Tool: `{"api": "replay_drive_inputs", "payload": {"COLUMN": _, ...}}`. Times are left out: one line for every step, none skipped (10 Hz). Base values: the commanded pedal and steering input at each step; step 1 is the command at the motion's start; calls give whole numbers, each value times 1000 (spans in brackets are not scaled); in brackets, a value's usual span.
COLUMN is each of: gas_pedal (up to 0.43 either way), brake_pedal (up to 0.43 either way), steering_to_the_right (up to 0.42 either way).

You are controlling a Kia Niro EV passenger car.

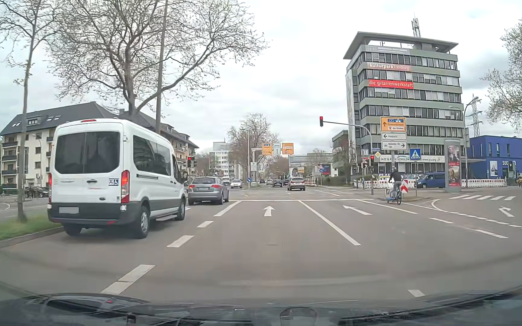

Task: Follow the waypoints while adhering to traffic rules and regulations

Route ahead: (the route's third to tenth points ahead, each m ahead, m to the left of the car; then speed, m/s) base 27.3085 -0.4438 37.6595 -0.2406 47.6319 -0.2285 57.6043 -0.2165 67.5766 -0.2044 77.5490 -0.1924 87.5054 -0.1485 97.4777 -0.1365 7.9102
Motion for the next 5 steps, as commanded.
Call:
{"api": "replay_drive_inputs", "payload": {"gas_pedal": 0, "brake_pedal": 213, "steering_to_the_right": 0}}
{"api": "replay_drive_inputs", "payload": {"gas_pedal": 0, "brake_pedal": 213, "steering_to_the_right": 0}}
{"api": "replay_drive_inputs", "payload": {"gas_pedal": 0, "brake_pedal": 213, "steering_to_the_right": 0}}
{"api": "replay_drive_inputs", "payload": {"gas_pedal": 0, "brake_pedal": 220, "steering_to_the_right": 0}}
{"api": "replay_drive_inputs", "payload": {"gas_pedal": 0, "brake_pedal": 220, "steering_to_the_right": 0}}
